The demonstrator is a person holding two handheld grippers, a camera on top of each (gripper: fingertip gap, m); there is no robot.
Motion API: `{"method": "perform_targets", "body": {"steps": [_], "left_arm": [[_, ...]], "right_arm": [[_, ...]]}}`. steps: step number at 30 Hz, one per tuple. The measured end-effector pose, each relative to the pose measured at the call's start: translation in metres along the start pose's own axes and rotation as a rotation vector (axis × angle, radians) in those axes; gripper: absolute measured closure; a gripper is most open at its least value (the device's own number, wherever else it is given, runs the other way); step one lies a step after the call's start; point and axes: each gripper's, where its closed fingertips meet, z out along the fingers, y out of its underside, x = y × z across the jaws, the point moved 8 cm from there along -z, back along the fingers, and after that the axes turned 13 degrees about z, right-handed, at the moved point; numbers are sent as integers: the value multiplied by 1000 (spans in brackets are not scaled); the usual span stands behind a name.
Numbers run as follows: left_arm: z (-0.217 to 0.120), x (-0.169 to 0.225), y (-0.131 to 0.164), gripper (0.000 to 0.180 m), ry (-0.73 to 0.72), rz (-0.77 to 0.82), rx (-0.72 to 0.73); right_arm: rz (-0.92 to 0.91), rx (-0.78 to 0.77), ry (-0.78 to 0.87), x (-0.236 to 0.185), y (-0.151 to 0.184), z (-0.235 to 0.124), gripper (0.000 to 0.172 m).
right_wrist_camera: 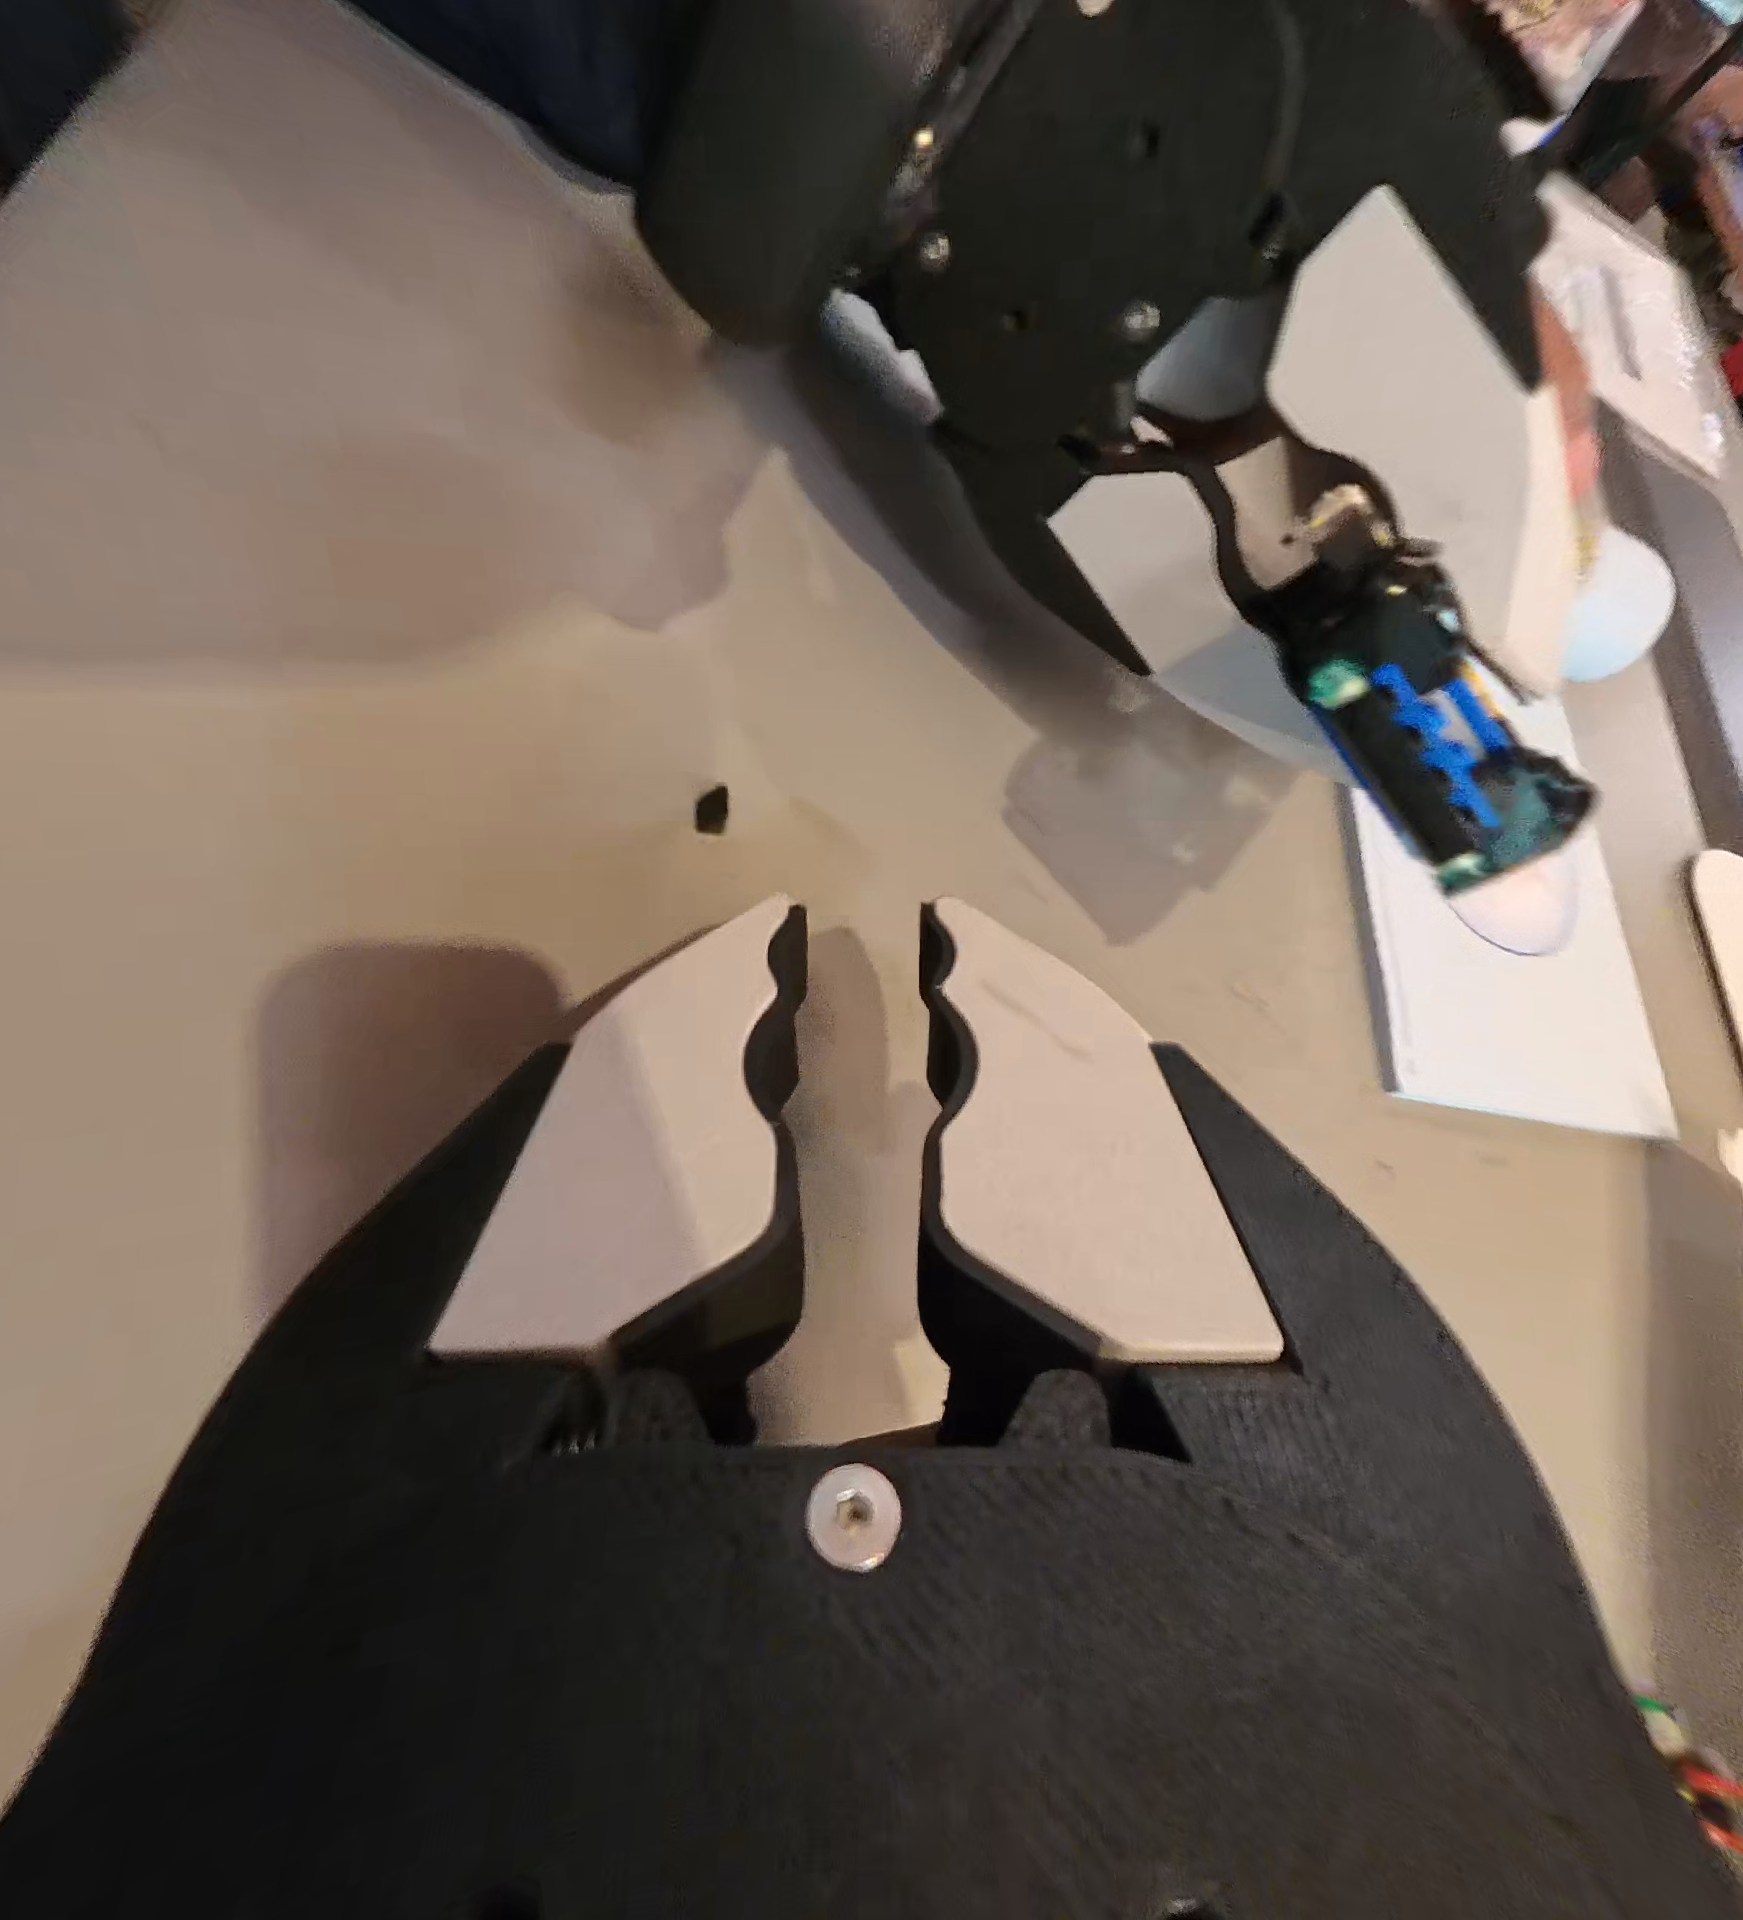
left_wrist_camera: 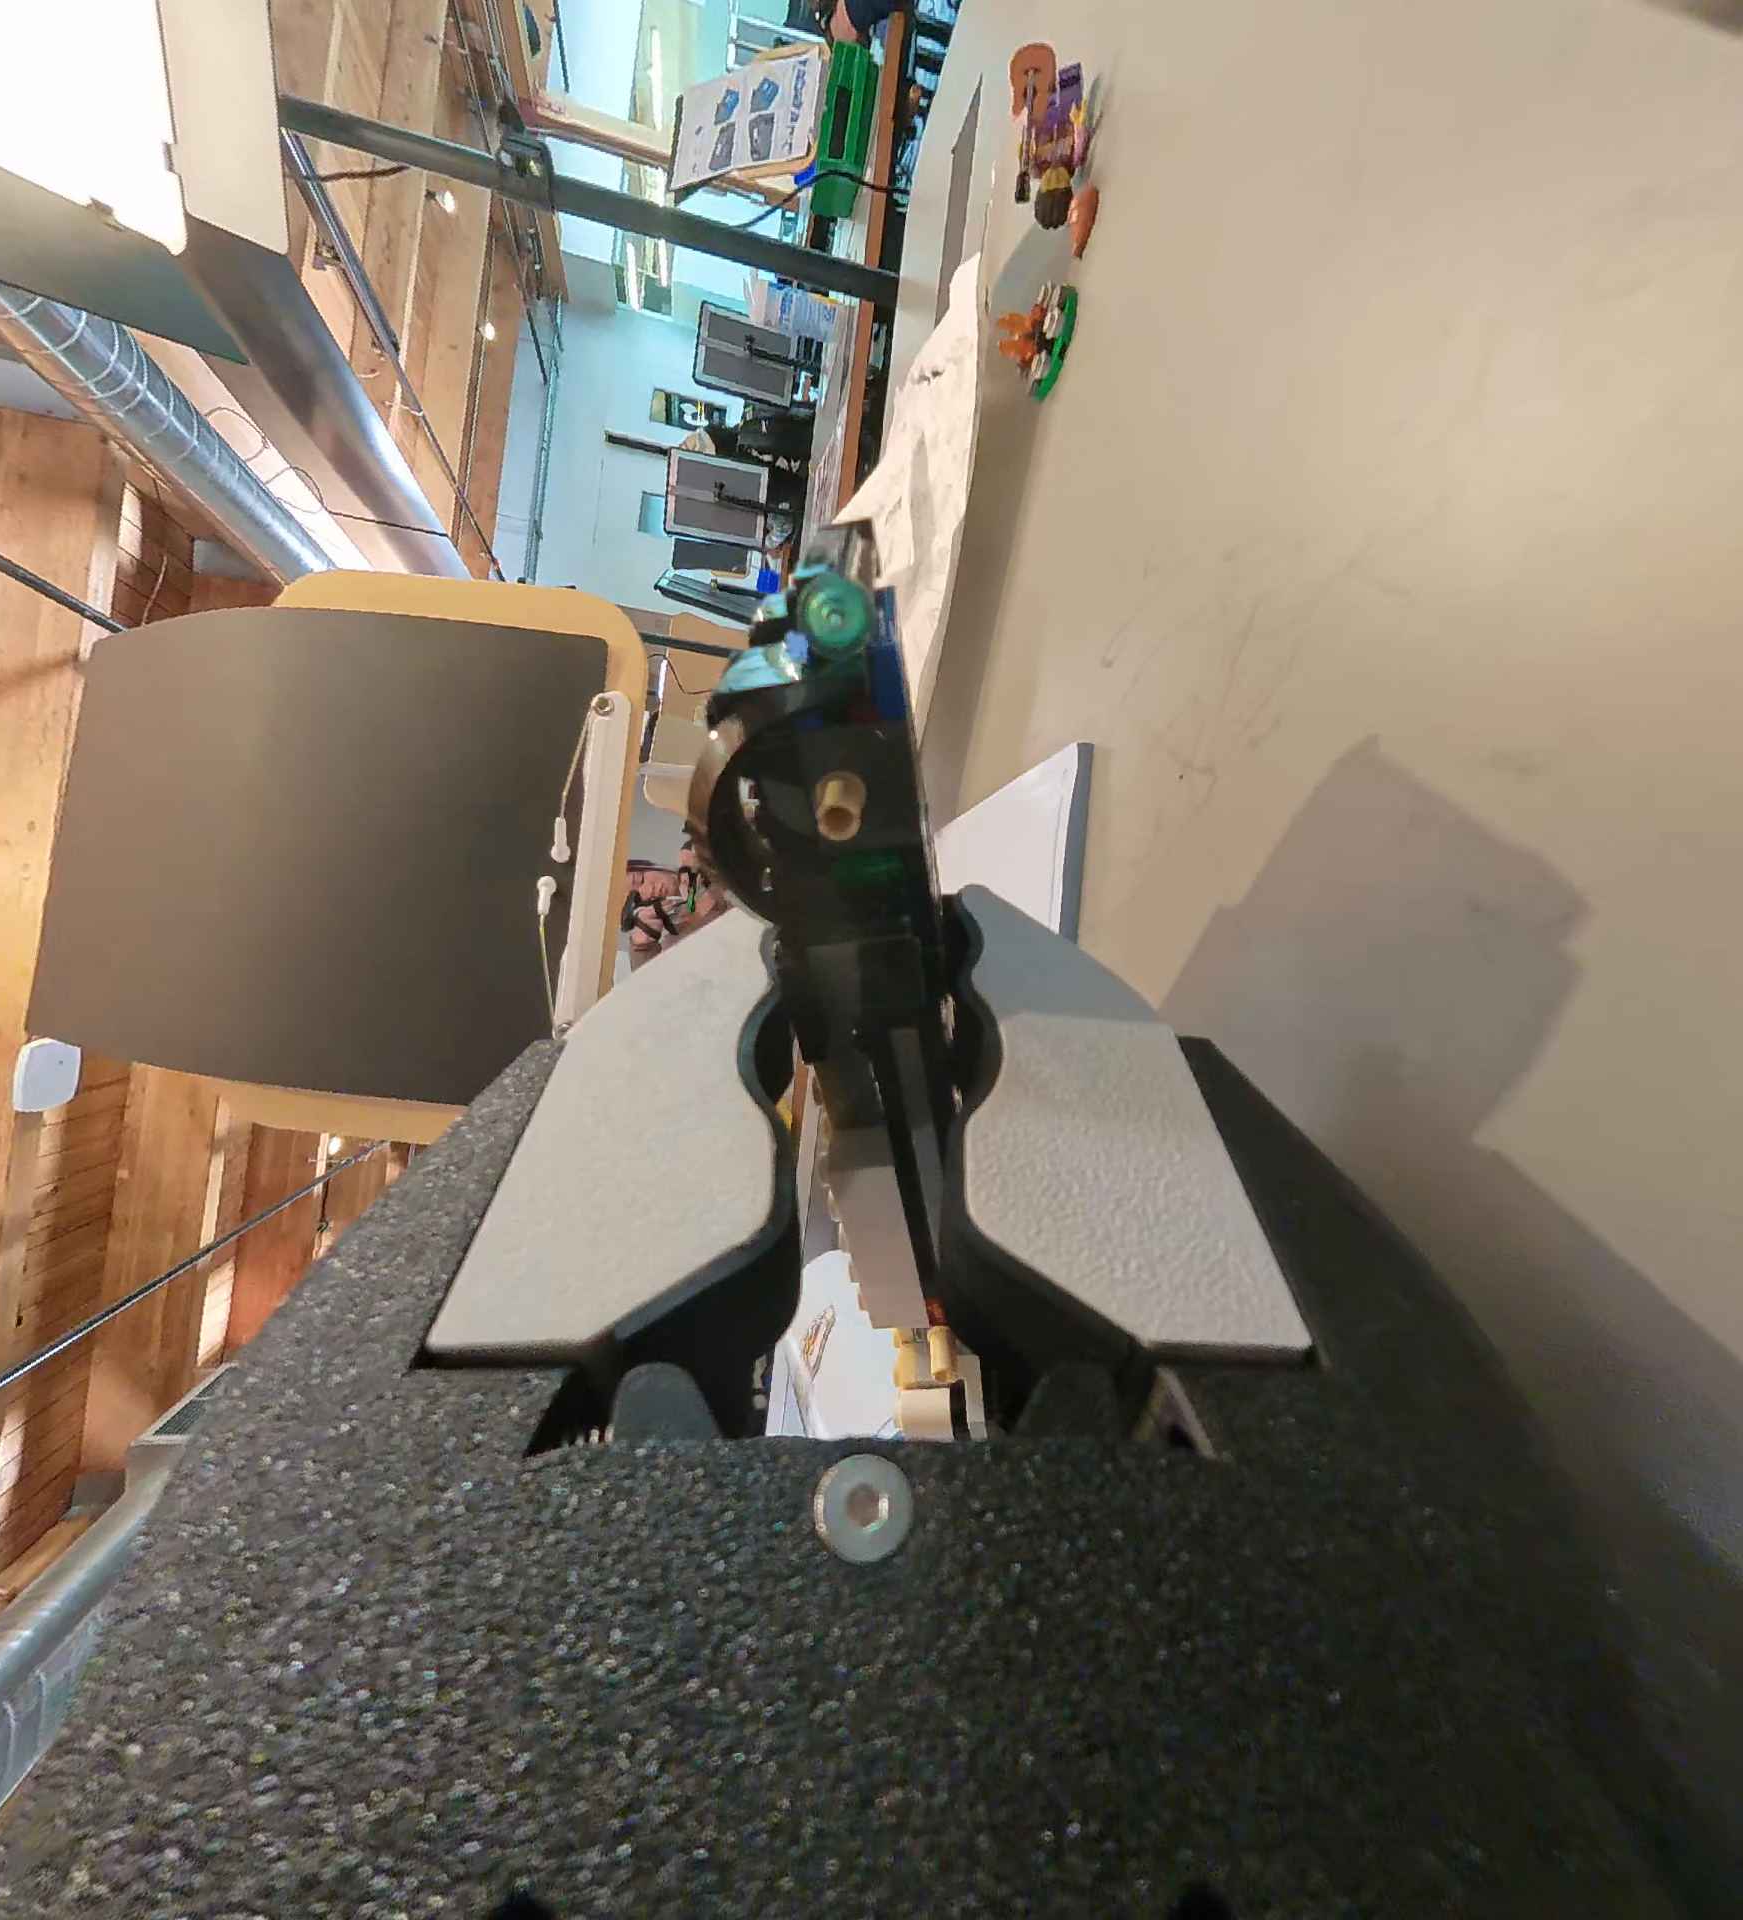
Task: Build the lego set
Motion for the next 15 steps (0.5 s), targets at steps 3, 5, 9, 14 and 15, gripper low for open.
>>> {"method": "perform_targets", "body": {"steps": [3,5,9,14,15], "left_arm": [[-1,-2,-1,154,1,1,12],[-2,-3,-3,154,0,4,21],[-4,-5,-7,154,-3,12,37],[-5,-6,-8,154,1,21,44],[-6,-6,-7,154,2,19,43]], "right_arm": [[13,-21,-13,-8,-4,9,150],[12,-21,-12,-12,-7,13,149],[5,-32,-24,-13,-8,17,149],[-18,-12,-55,-21,-12,19,156],[-28,-12,-63,-23,-13,19,157]]}}
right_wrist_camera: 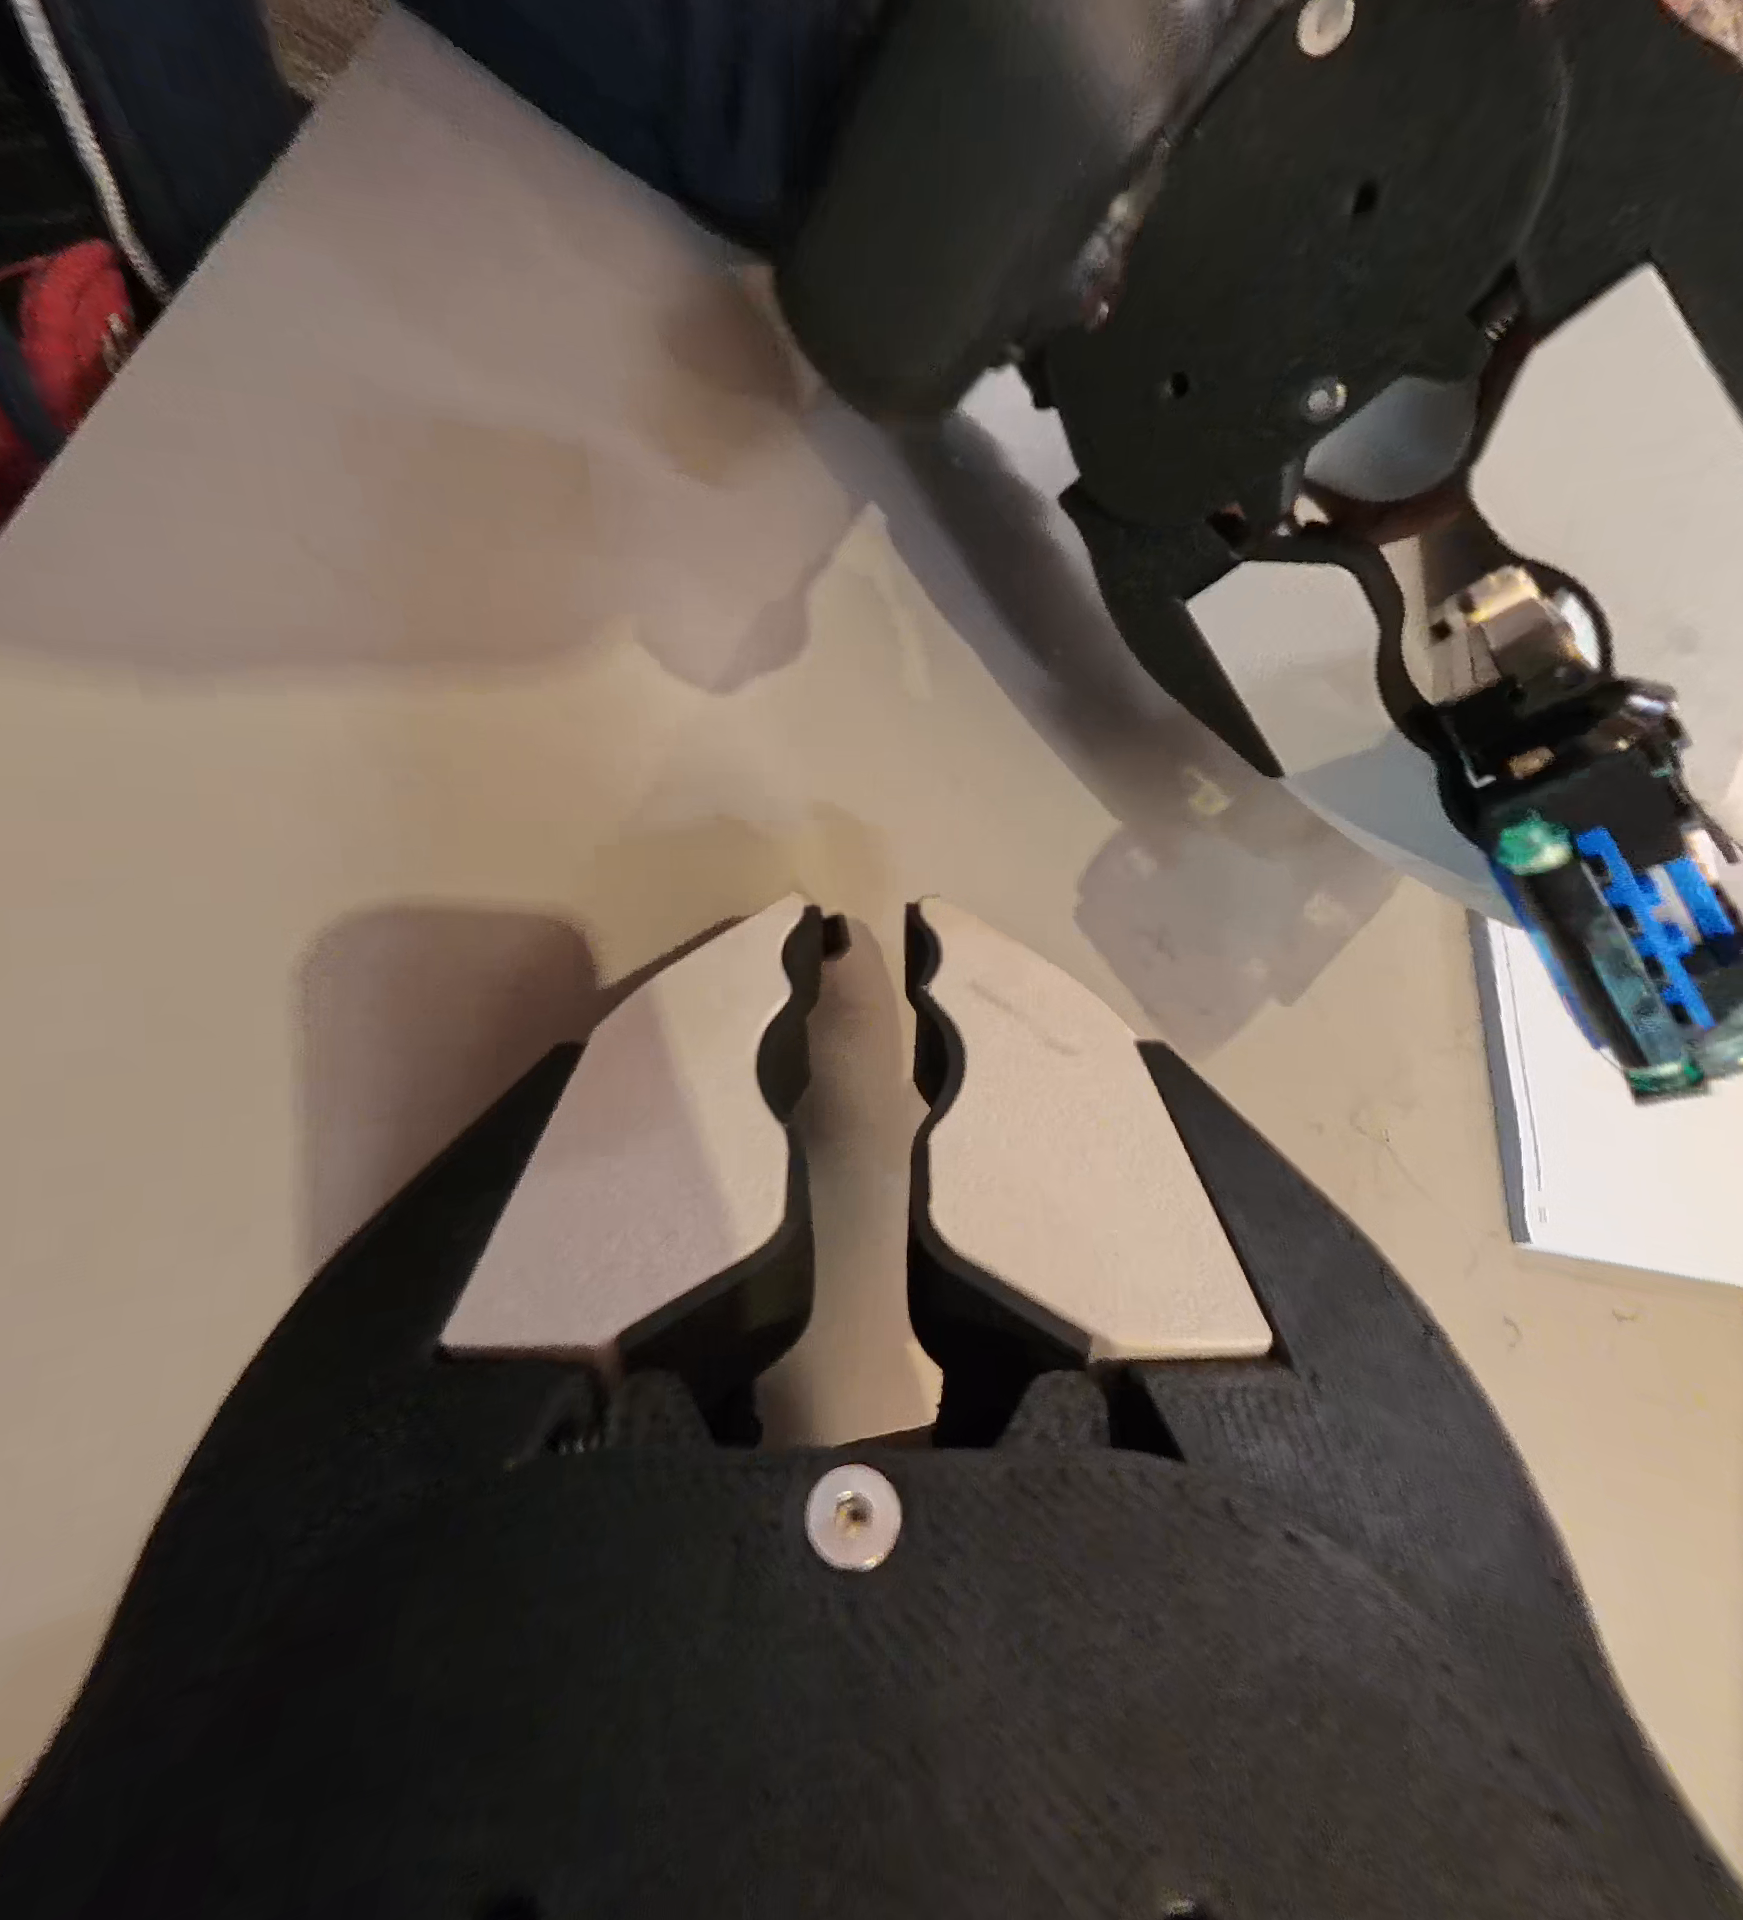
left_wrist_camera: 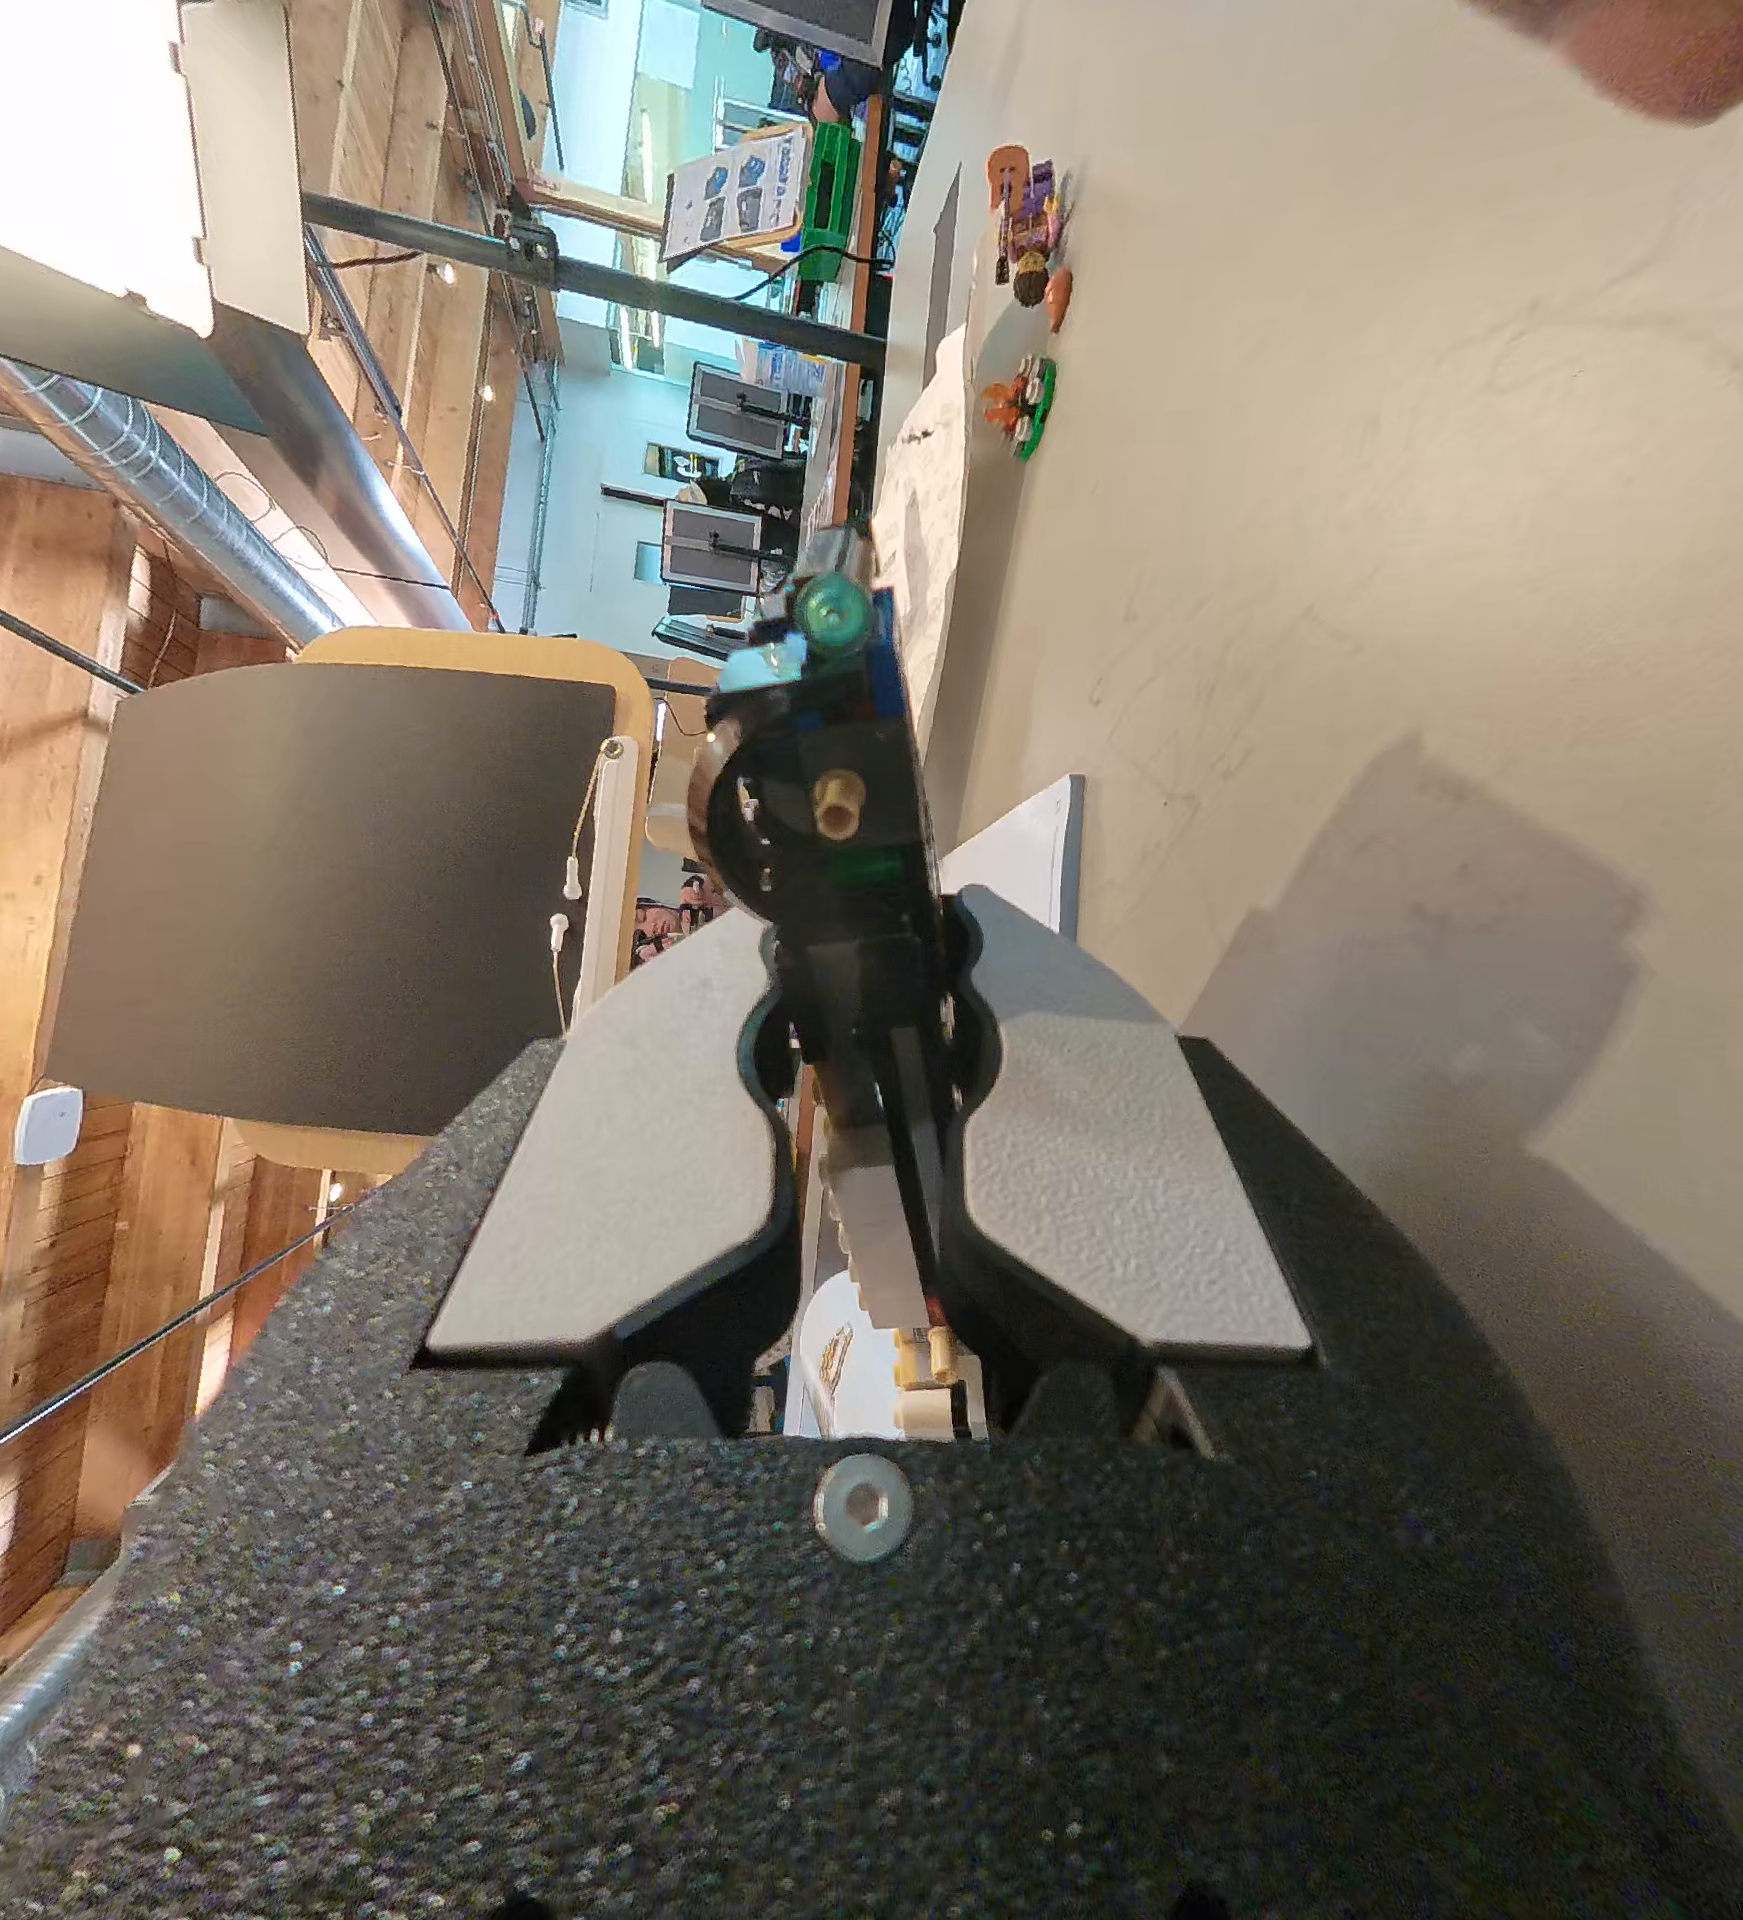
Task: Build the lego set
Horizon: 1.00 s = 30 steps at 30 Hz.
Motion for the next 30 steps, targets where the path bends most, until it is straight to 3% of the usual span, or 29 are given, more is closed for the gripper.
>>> {"method": "perform_targets", "body": {"steps": [5,12,21,30], "left_arm": [[-1,1,1,154,5,-13,-4],[-3,3,3,154,14,-29,0],[-5,2,4,154,16,-44,-7],[-5,2,5,154,20,-53,-9]], "right_arm": [[17,-51,-17,-1,1,8,155],[316,-75,65,12,-9,8,154],[233,-96,31,1,-4,11,165],[289,-111,-4,4,1,12,172]]}}
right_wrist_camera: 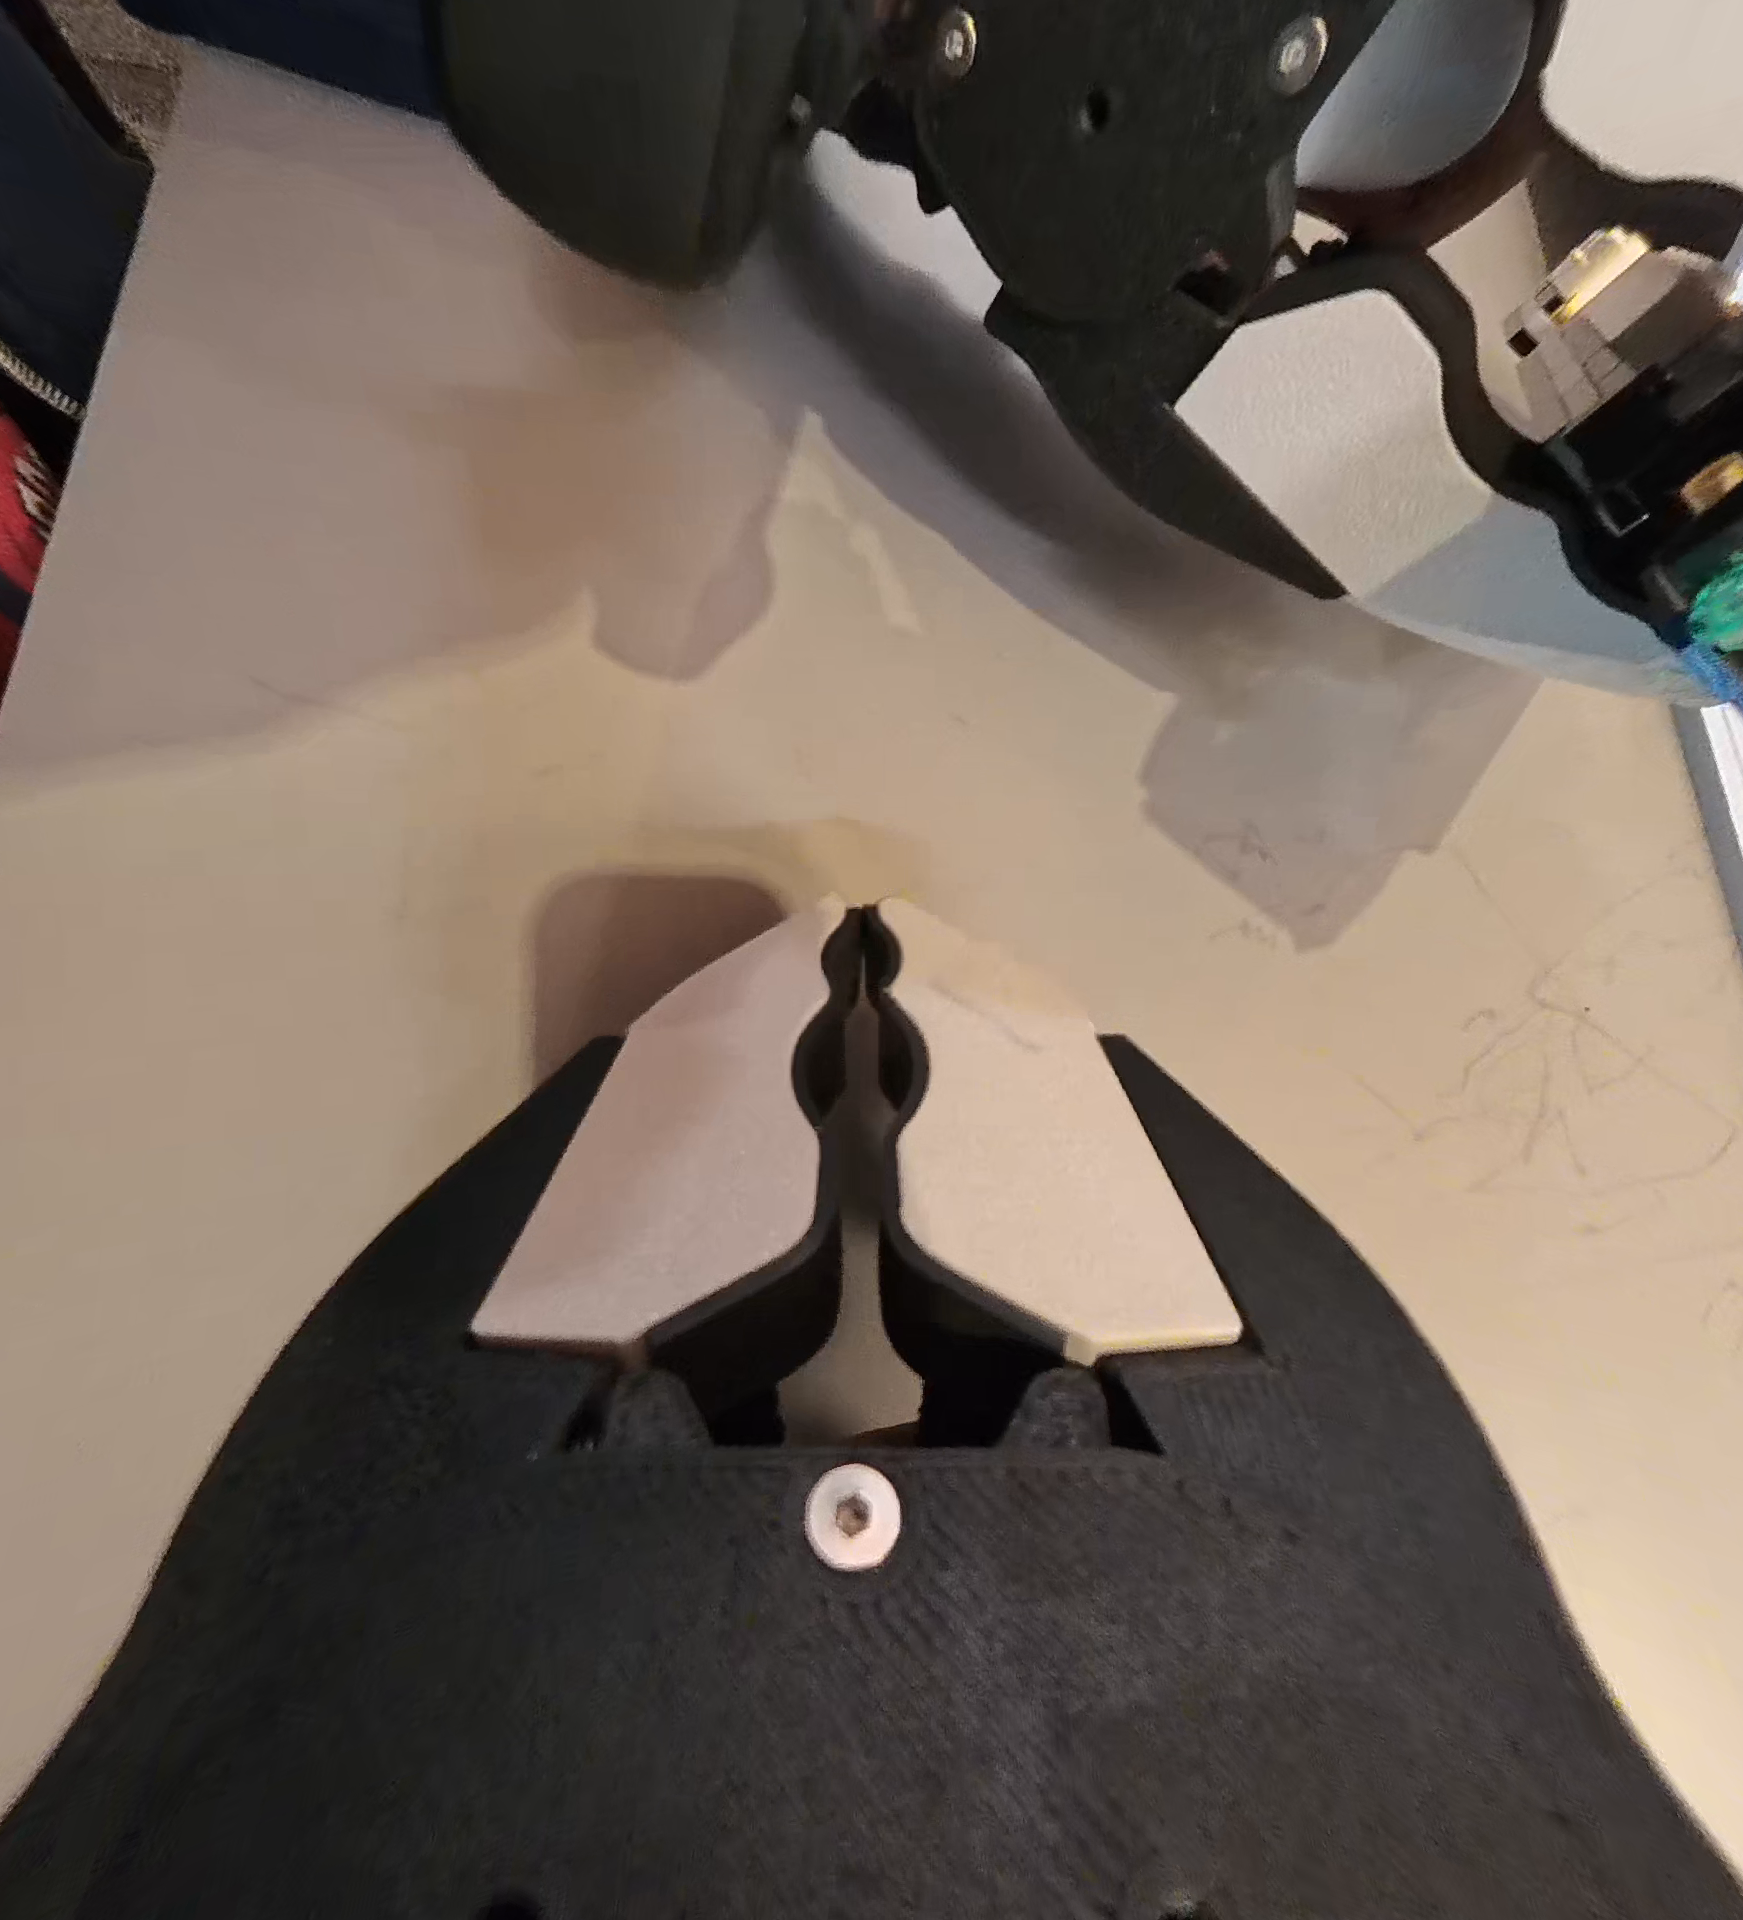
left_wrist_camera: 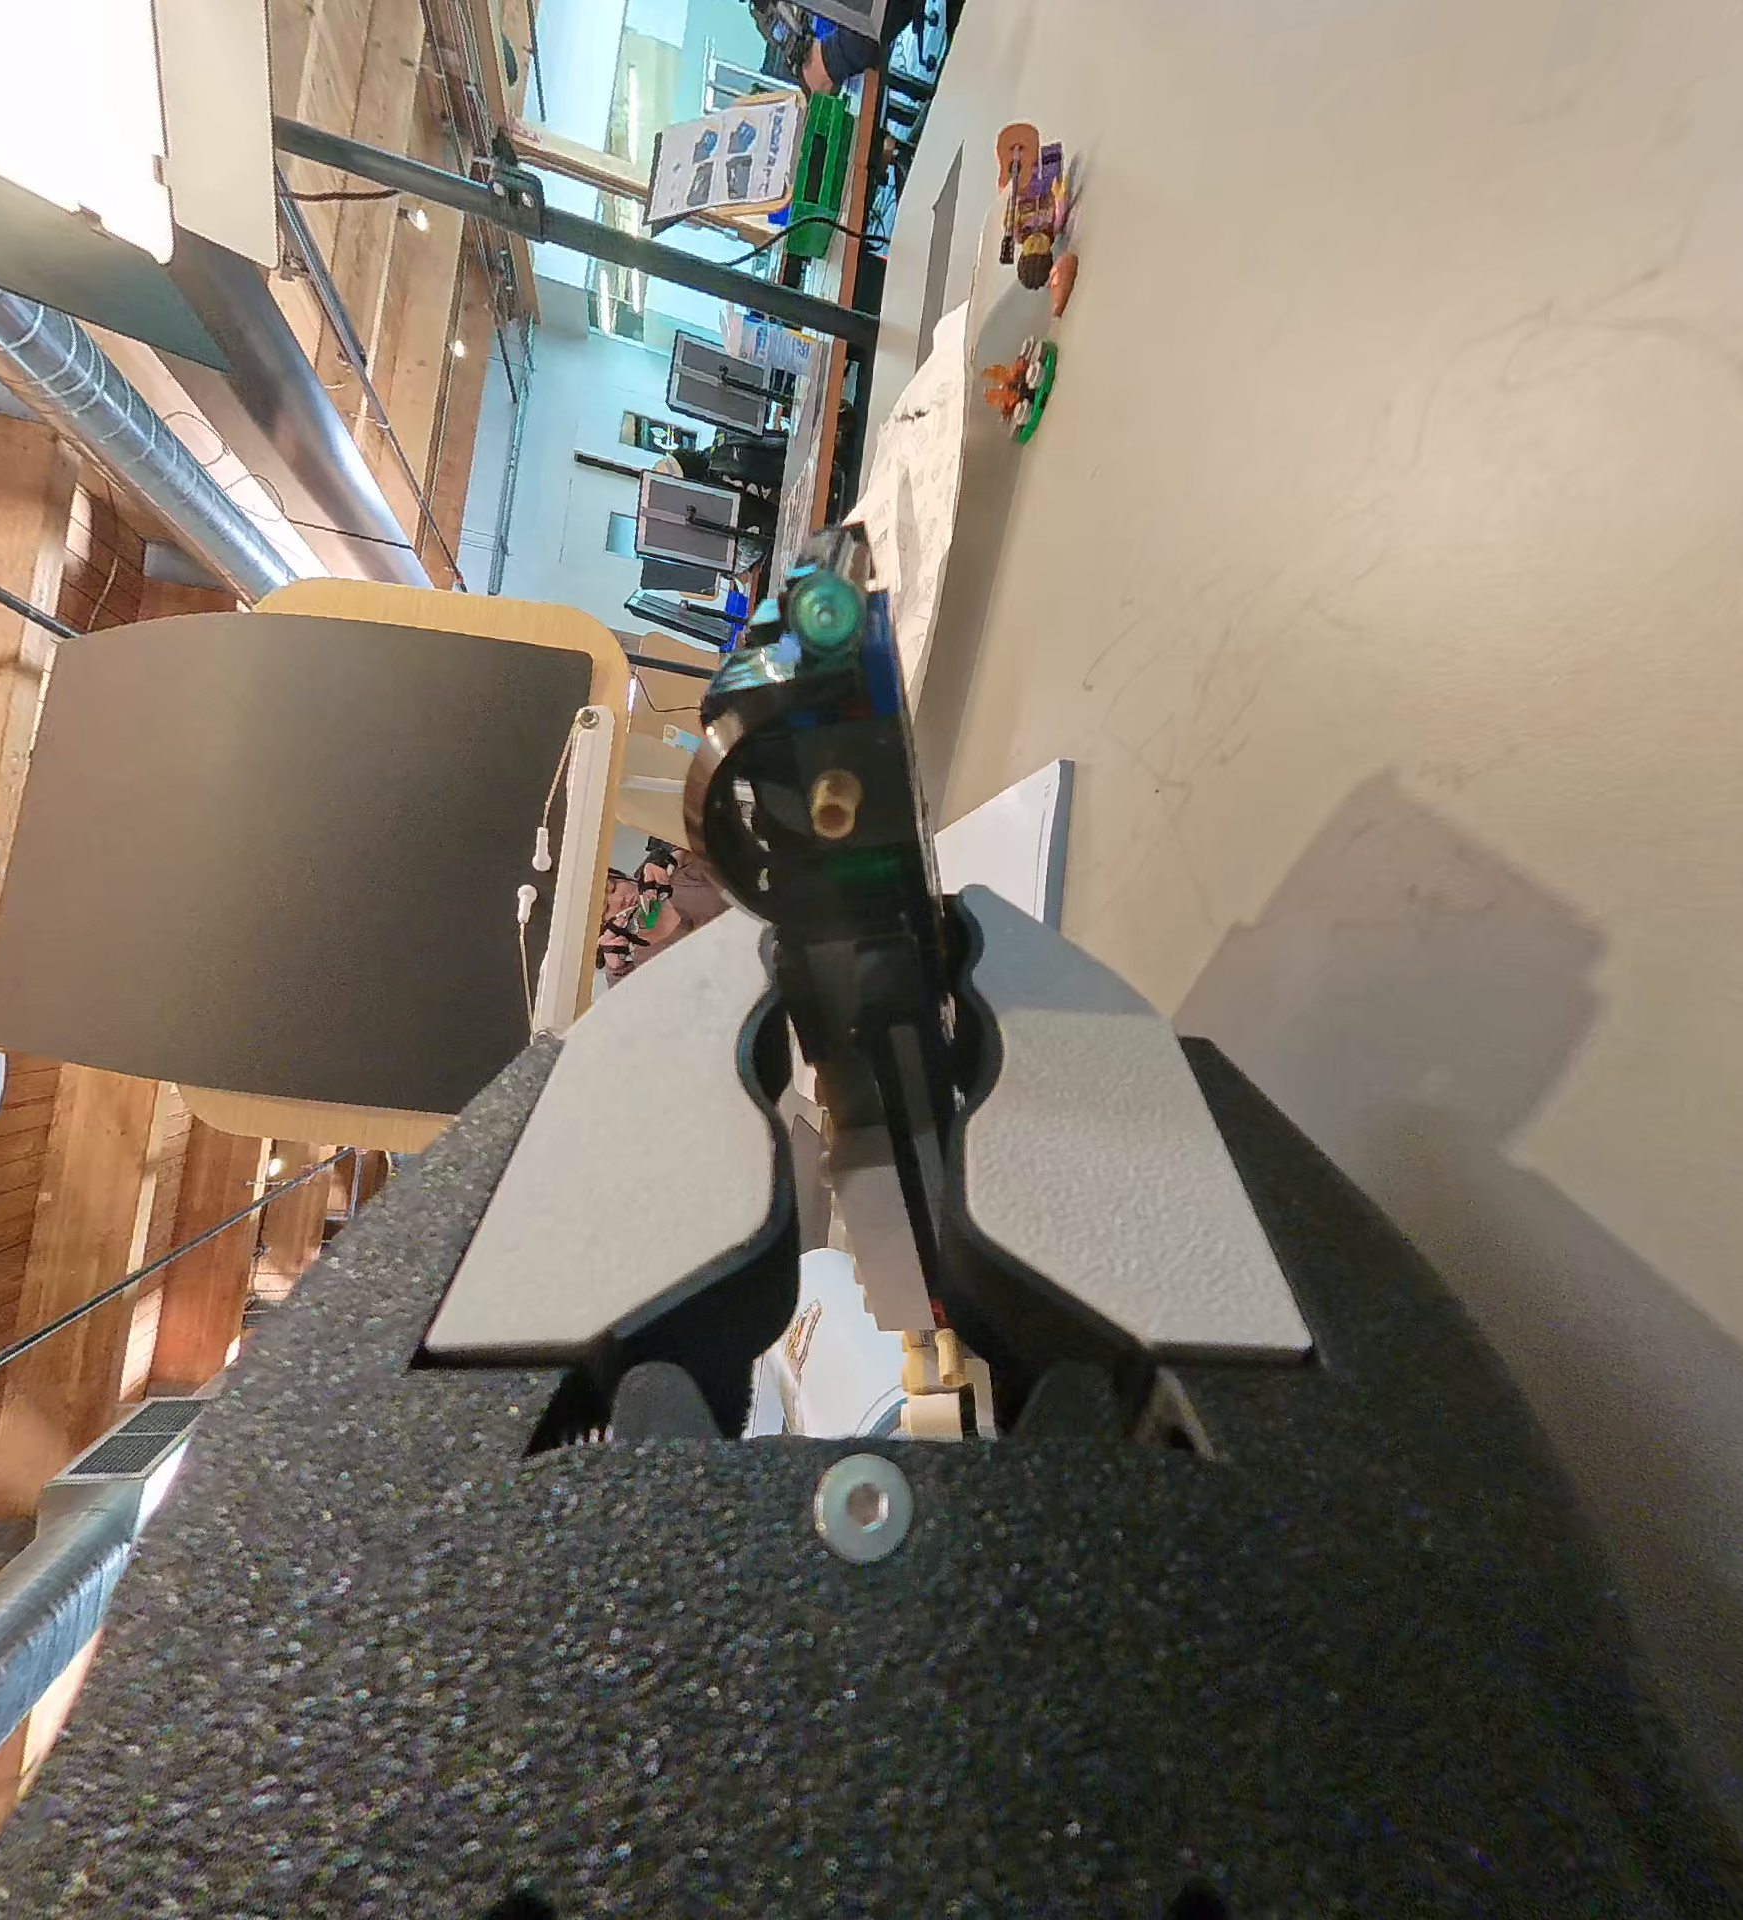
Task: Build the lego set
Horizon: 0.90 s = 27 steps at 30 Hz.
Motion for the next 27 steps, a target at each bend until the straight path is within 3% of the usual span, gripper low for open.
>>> {"method": "perform_targets", "body": {"steps": [13,27], "left_arm": [[0,1,0,153,5,-13,4],[-1,1,0,153,3,4,2]], "right_arm": [[7,-52,6,5,11,-2,172],[14,-9,19,2,3,-1,165]]}}
